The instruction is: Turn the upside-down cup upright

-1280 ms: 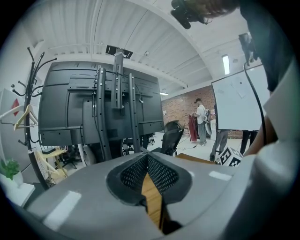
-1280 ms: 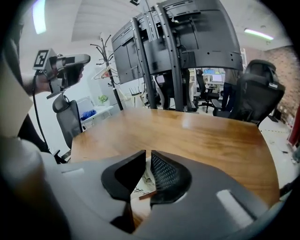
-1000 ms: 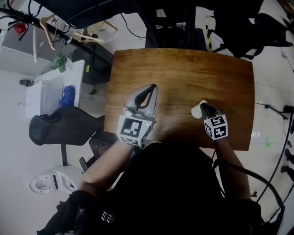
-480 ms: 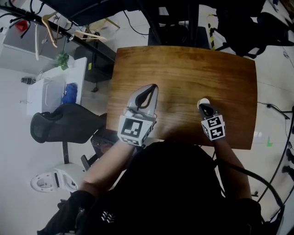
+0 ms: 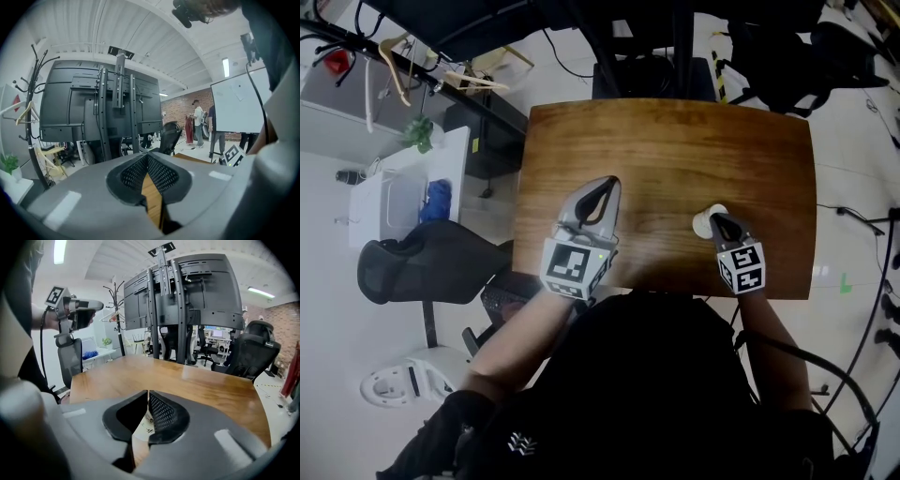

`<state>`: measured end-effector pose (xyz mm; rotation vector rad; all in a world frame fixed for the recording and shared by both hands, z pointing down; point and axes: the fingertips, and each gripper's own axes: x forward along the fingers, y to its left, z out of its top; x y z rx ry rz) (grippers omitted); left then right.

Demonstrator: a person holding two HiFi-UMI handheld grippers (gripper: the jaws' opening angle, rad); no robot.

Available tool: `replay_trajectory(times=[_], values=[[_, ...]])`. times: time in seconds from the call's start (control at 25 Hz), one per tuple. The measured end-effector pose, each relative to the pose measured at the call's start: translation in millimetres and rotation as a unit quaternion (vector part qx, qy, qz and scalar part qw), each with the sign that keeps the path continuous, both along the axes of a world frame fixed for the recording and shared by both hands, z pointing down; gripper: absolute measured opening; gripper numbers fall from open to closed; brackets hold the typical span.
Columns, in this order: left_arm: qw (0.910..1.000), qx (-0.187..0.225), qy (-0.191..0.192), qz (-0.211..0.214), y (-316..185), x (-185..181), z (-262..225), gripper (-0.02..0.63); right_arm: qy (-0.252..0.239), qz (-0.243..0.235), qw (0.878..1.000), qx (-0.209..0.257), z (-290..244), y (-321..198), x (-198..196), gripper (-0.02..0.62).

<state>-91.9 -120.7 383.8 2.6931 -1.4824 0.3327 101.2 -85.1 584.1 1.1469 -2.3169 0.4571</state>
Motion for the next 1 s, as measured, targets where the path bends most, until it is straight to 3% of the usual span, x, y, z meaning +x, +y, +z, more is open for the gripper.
replay_trajectory(times=[0.16,0.32,0.44,0.64,0.76,0.88,1.0], values=[[0.9999,0.001,0.014,0.009,-0.1,8.6,4.0,0.000,0.015,0.007,1.000,0.004,-3.7,-3.7,5.2,0.012],[0.9997,0.005,0.016,0.021,2.8,16.3,0.5,0.000,0.065,-0.001,0.998,-0.012,24.6,-4.5,6.0,0.011],[0.9997,0.009,0.010,0.020,2.9,8.5,-3.2,0.000,0.070,0.006,0.997,-0.020,34.5,-6.1,0.3,0.013],[0.9999,0.002,0.011,0.008,2.8,-3.0,-1.4,0.000,0.045,0.007,0.999,-0.024,30.8,-2.3,-8.8,0.135],[0.9998,0.002,0.016,0.009,2.9,-0.3,-0.7,0.000,0.033,0.019,0.999,0.005,9.9,-2.0,1.4,0.130],[0.9997,-0.003,0.021,0.015,4.1,5.8,5.1,0.000,0.005,0.041,0.999,0.027,-14.3,-0.3,15.8,0.017],[0.9988,-0.019,0.029,0.033,13.2,23.2,18.6,0.000,-0.018,0.053,0.998,0.018,-21.9,3.3,28.7,0.002]])
